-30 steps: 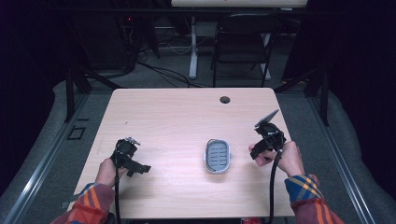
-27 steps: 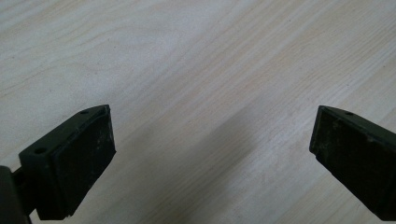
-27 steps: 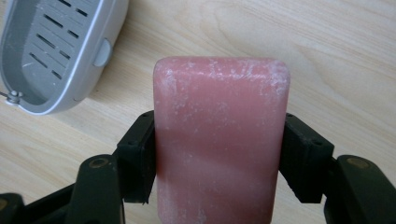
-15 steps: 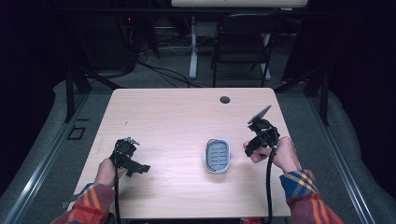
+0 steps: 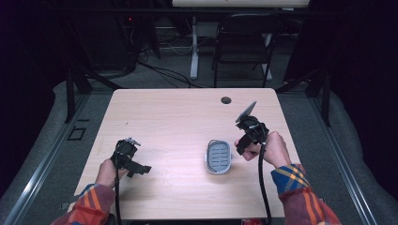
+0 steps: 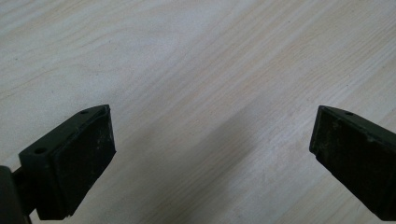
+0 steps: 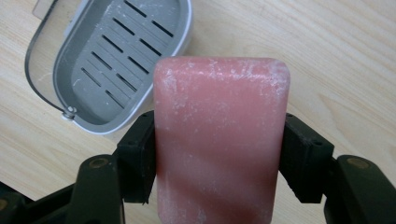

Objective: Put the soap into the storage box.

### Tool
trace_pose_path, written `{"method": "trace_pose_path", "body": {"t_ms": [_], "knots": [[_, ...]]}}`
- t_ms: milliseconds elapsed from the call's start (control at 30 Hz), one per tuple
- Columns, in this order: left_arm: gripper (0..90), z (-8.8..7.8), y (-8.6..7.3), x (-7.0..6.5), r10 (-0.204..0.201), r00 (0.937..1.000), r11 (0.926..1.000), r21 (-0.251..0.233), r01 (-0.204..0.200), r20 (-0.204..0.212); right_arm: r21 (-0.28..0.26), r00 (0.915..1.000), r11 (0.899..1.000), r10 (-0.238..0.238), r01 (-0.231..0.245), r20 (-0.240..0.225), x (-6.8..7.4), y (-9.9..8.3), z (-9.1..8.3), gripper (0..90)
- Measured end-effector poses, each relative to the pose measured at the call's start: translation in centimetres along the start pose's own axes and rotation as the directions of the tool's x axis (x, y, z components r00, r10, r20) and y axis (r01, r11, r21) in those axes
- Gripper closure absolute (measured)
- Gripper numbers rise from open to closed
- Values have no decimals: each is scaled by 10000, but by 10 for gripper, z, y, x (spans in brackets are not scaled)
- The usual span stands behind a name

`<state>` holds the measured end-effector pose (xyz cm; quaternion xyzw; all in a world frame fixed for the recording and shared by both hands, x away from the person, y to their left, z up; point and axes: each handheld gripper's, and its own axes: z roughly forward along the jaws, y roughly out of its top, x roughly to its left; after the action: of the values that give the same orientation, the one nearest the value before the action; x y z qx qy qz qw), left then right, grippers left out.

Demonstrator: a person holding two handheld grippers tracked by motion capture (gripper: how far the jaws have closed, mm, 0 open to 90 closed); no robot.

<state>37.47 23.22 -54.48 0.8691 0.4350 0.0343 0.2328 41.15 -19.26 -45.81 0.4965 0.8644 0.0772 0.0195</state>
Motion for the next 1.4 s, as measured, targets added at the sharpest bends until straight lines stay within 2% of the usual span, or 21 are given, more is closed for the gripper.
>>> {"method": "trace_pose_path", "body": {"t_ms": [133,233,300,433,667,733,833,1000,1133,1333,1400], "knots": [[1,-1,0,-1,-36,10000,10000,-43,35,-36,-54,9993,9993,-377,377,66,13,9,-2,367],[1,-1,-1,0,-1,10000,10000,15,1,-46,23,9979,9981,-624,624,146,18,12,-2,367],[1,-1,-1,0,-30,10000,10000,-10,30,-33,-47,9981,9982,-591,591,156,21,14,0,367],[1,-2,-1,0,-60,10000,9999,-107,60,-33,214,9970,9969,-763,760,162,21,18,0,368],[1,-2,0,-2,-45,10000,9999,-98,45,-56,146,9976,9975,-697,696,40,25,24,4,367],[1,-2,0,-2,67,9999,9999,-80,-68,-84,406,9959,9952,-899,895,71,26,27,6,367],[1,0,-1,-2,108,9999,9999,50,-107,-77,381,9963,9956,-855,854,9,28,31,8,367],[1,0,0,-2,140,9998,9999,19,-139,-119,535,9955,9941,-947,949,-58,31,36,10,368],[1,-1,-1,-3,158,9997,9999,-67,-159,-166,415,9970,9961,-771,773,-70,34,38,12,367],[1,-1,0,-3,189,9997,9998,-26,-189,-164,695,9954,9929,-959,962,-91,37,43,16,367],[1,-1,0,-3,192,9997,9998,-12,-193,-153,590,9964,9947,-840,847,-143,38,43,18,367]]}}
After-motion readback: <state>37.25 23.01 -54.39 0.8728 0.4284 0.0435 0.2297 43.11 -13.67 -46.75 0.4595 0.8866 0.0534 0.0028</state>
